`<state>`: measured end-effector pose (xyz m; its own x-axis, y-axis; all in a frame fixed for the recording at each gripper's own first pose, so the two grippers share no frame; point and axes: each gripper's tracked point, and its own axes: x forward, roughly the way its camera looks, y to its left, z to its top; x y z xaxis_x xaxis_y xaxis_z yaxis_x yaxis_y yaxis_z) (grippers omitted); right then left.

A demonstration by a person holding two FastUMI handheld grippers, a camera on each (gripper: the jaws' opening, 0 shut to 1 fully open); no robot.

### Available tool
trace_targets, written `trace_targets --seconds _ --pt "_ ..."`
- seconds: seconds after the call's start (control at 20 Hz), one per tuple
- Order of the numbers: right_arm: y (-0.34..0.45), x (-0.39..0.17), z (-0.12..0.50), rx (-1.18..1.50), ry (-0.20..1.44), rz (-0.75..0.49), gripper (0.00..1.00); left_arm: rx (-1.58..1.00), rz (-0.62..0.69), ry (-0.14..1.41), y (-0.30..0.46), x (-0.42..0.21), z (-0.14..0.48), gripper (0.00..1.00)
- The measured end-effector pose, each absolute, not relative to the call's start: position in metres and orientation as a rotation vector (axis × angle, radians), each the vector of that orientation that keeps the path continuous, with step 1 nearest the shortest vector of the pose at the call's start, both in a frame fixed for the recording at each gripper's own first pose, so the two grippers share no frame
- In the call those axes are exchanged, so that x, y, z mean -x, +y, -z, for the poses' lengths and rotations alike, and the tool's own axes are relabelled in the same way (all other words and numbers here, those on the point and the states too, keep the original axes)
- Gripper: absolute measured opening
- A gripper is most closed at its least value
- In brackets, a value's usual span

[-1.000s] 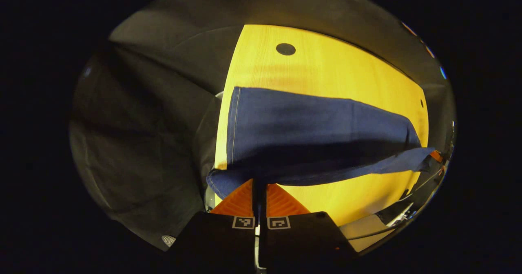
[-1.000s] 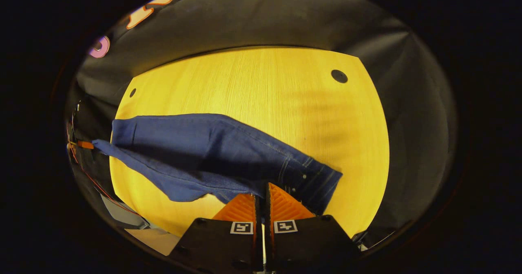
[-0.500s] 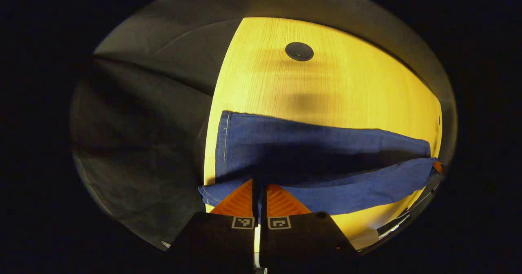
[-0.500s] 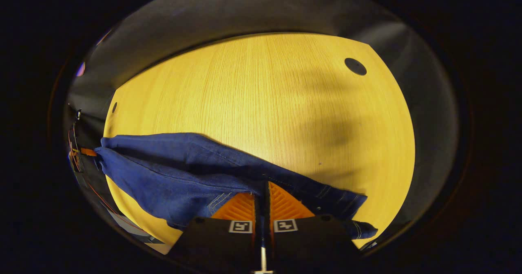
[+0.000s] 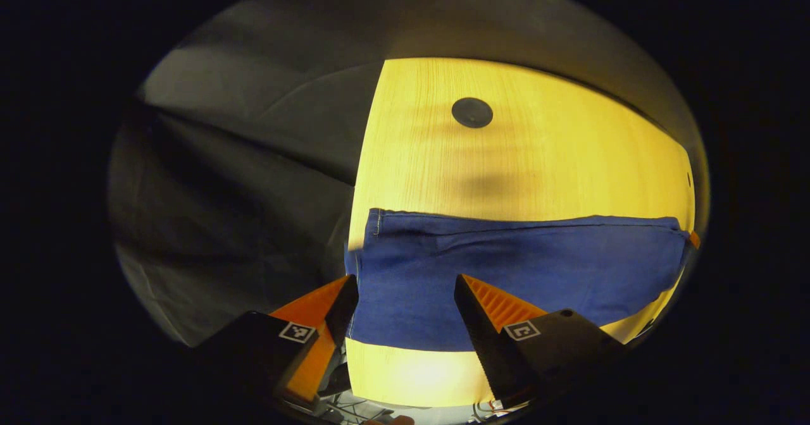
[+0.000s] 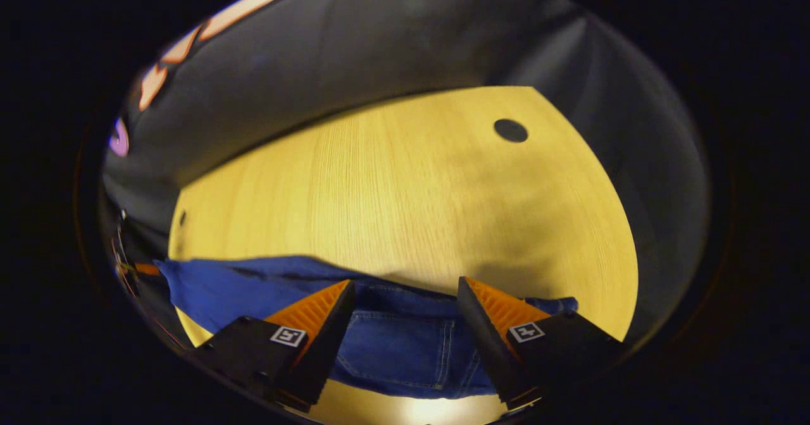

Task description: Grasp the waist and the cuffs of the jeans and fold them to make the two legs overlap; first hold the waist and fold one-third of the jeans toward the cuffs, then hold the cuffs and fold the remaining one-third in the same direction to finish folding.

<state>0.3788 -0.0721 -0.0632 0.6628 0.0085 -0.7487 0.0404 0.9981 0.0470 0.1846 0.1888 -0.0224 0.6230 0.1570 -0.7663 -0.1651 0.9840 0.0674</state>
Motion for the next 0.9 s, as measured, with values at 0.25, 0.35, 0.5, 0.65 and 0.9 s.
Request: trace_targets --seconds 0.25,0.35,0.5,0.65,0.9 --pt "-0.115 -0.356 0.039 -0.121 0.771 0.146 0.96 0.097 -0.119 0.797 0.176 -0.170 0.016 0.91" --pt "-0.128 -0.337 0.046 -0.152 0.784 0.195 0.99 0.127 -0.089 0.779 0.172 -0.165 0.025 0.91" --pt "-0.155 -0.307 0.069 -0.180 0.829 0.254 0.99 0.116 -0.078 0.772 0.170 -0.156 0.035 0.91" --pt "-0.176 -0.285 0.093 -0.207 0.898 0.283 0.96 0.150 -0.057 0.796 0.157 -0.143 0.042 0.94" --pt "-0.176 -0.281 0.115 -0.232 0.947 0.262 0.99 0.213 -0.063 0.803 0.146 -0.129 0.057 0.93"
